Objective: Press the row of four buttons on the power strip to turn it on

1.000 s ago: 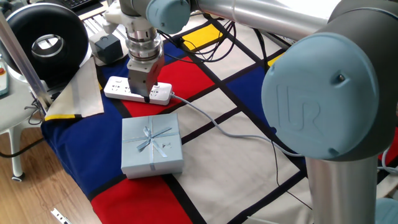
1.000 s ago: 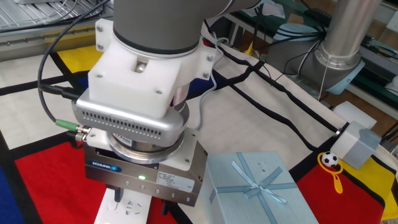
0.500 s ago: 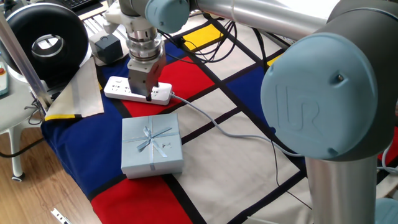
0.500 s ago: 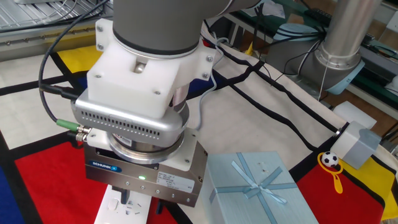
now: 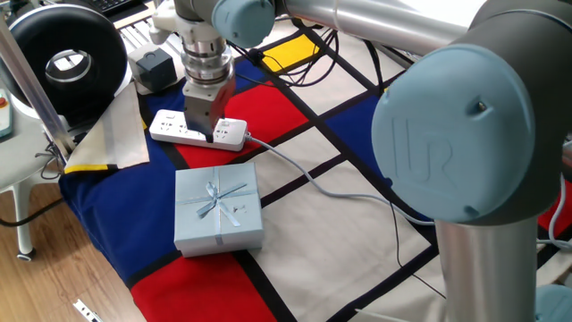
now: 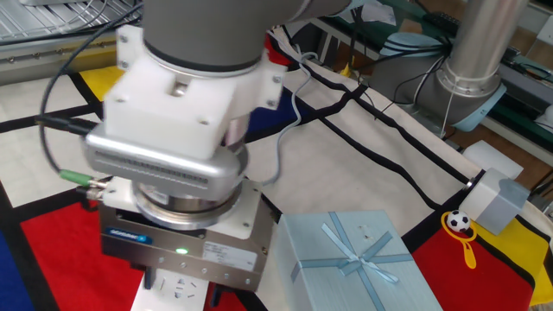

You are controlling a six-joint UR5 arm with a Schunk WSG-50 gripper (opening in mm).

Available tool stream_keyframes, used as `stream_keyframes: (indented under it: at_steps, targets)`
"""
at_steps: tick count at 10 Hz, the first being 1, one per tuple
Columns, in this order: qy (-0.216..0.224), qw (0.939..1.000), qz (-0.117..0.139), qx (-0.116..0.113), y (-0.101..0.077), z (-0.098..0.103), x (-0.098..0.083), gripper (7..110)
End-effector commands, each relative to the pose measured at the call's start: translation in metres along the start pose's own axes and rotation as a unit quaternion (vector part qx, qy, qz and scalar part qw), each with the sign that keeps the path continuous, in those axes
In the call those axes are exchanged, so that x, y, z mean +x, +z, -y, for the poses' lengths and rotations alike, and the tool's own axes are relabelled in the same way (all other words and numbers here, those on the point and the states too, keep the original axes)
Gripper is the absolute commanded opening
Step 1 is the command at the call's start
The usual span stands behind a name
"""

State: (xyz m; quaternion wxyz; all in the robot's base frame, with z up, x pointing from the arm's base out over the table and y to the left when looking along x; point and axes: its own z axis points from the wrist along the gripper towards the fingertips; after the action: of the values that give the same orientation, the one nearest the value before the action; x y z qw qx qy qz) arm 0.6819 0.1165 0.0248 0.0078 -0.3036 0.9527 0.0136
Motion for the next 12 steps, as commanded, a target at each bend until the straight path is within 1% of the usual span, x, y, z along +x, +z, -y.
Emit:
stream_keyframes:
  at_steps: [1, 2, 4, 6, 8, 10, 12]
  targets:
    - [-0.004, 0.9999, 0.015, -0.005, 0.0, 0.009, -0.009, 66]
    - [-0.006, 0.9998, 0.016, -0.007, 0.0, 0.008, -0.008, 66]
    - [-0.008, 0.9999, 0.011, -0.007, 0.002, -0.001, -0.002, 66]
    - [-0.01, 0.9999, 0.008, -0.006, 0.004, -0.007, 0.006, 66]
    - [-0.005, 1.0, 0.001, 0.0, 0.009, -0.013, 0.017, 66]
    - [0.0, 1.0, -0.001, 0.001, 0.014, -0.016, 0.02, 66]
    - [-0.003, 1.0, -0.001, 0.001, 0.014, -0.015, 0.021, 66]
